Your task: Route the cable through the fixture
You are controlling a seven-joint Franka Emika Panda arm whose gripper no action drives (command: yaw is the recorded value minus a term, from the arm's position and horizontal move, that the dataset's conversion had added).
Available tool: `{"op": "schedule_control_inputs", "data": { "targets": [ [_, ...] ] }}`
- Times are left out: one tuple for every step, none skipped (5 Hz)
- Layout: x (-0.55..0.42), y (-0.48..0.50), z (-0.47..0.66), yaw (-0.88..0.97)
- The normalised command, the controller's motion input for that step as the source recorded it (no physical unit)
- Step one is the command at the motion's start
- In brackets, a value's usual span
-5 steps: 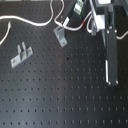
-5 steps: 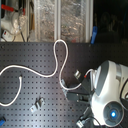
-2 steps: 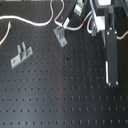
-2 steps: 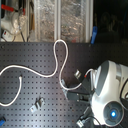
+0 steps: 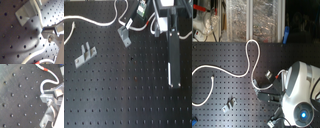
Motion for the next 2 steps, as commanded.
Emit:
{"op": "schedule_control_inputs", "data": {
  "targets": [
    [-0.13, 0.207, 0.32, 0.0],
    [-0.079, -0.002, 0.14, 0.0]
  ]
}}
